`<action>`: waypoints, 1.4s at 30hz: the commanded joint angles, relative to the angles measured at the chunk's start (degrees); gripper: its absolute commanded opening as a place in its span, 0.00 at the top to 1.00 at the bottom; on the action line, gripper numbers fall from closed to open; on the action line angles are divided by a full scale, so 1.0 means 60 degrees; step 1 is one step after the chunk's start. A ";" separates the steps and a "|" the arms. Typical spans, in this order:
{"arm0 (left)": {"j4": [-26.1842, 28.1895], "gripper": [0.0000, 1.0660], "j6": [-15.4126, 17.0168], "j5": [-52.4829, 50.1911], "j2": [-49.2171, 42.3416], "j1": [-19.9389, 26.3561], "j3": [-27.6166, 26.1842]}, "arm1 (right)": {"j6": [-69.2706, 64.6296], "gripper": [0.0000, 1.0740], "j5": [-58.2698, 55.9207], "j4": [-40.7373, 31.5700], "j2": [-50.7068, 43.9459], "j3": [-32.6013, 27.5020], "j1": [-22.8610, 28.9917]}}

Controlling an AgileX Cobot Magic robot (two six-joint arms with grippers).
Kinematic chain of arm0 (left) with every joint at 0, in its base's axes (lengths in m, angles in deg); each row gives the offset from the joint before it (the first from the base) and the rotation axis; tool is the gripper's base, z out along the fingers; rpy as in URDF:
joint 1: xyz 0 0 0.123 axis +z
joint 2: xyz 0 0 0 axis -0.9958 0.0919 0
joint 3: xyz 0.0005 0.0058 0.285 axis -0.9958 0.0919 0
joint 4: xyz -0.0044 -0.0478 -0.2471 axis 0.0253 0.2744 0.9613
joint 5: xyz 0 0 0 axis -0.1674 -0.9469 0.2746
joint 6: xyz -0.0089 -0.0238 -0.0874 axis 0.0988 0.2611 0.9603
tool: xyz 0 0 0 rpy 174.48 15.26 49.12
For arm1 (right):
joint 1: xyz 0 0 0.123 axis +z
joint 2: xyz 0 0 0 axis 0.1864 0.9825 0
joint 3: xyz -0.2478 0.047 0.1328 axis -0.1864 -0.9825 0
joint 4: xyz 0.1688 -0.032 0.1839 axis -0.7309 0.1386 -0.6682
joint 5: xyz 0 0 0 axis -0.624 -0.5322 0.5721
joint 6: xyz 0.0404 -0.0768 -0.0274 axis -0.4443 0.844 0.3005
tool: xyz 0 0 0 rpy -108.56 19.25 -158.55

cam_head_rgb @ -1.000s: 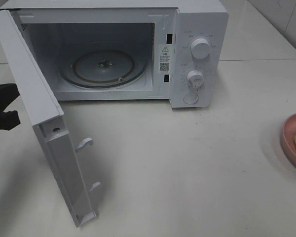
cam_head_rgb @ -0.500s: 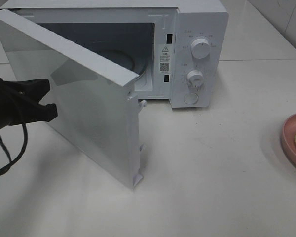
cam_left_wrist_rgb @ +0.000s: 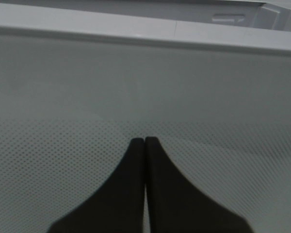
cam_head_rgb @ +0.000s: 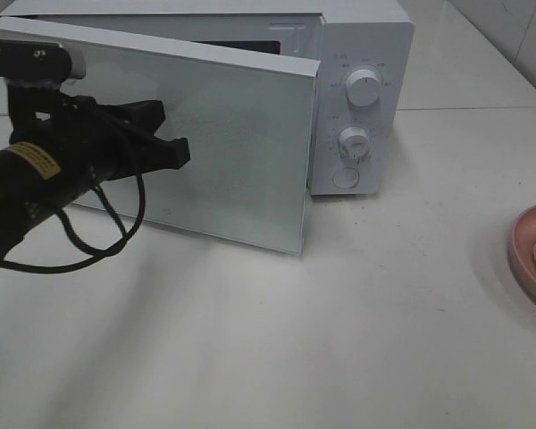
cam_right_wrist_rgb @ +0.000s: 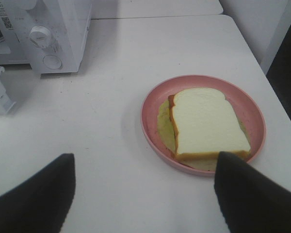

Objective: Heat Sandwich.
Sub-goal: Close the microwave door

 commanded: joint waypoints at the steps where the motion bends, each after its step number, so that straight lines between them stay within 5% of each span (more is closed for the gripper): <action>1: 0.0678 1.00 -0.0430 -0.0048 0.0277 -0.0363 -0.0592 | 0.0095 0.29 0.0086 -0.0010 -0.0267 0.0000 -0.0067; 7: 0.1814 1.00 -0.1451 0.0306 0.0879 -0.0945 -0.1748 | 0.0105 0.29 0.0086 -0.0010 -0.0267 0.0000 -0.0067; 11: 0.2187 1.00 -0.1681 0.0449 0.1232 -0.1041 -0.2368 | 0.0095 0.29 0.0086 -0.0010 -0.0267 0.0000 -0.0067; 42: 0.2865 1.00 -0.2149 0.1595 0.2664 -0.0678 -0.4985 | 0.0162 0.29 0.0086 -0.0029 -0.0267 0.0000 -0.0067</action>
